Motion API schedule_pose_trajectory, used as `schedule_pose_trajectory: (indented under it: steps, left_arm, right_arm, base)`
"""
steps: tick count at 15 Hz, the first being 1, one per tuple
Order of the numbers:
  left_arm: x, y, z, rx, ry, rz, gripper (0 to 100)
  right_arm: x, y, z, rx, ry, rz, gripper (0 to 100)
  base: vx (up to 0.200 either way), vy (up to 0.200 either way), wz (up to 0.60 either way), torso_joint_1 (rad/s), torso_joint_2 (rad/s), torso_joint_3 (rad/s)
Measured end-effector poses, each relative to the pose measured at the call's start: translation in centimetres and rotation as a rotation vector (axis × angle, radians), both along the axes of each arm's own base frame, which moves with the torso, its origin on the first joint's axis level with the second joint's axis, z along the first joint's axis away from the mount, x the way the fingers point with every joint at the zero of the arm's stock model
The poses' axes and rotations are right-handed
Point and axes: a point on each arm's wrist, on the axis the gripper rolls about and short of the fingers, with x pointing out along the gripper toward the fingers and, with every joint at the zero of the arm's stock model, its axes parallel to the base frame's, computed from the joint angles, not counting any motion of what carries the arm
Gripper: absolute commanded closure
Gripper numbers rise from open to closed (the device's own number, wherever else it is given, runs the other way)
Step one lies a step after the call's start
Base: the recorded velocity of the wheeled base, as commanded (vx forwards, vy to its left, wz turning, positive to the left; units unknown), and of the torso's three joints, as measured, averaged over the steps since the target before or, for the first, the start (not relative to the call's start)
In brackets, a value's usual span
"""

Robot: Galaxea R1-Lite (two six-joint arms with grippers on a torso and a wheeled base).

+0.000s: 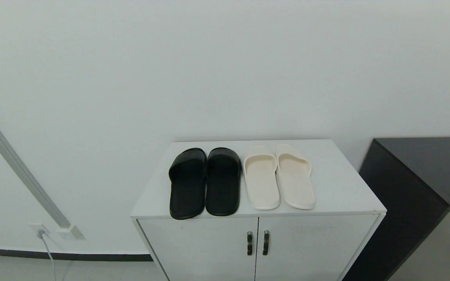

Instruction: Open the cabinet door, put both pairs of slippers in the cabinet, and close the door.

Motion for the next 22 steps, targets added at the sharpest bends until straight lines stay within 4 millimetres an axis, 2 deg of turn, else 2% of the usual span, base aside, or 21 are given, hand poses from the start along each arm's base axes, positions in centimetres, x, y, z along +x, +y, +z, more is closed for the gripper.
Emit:
schedule_pose_trajectory:
  steps: [19, 20, 22]
  left_arm:
    - [0.0, 0.0, 0.0, 0.003, 0.0, 0.0, 100]
    - [0.0, 0.0, 0.0, 0.003, 0.0, -0.001, 100]
    - [0.0, 0.0, 0.0, 0.003, 0.0, 0.0, 100]
  right_arm:
    - [0.0, 0.0, 0.1, -0.068, -0.001, 0.008, 0]
    - [0.0, 0.0, 0.6, -0.051, -0.009, 0.008, 0]
    - [-0.2, 0.0, 3.3, 0.018, -0.037, 0.015, 0]
  base:
    - [0.0, 0.0, 0.0, 0.0, 0.0, 0.0]
    - [0.0, 0.0, 0.0, 0.0, 0.0, 0.0]
    - [0.0, 0.0, 0.0, 0.0, 0.0, 0.0]
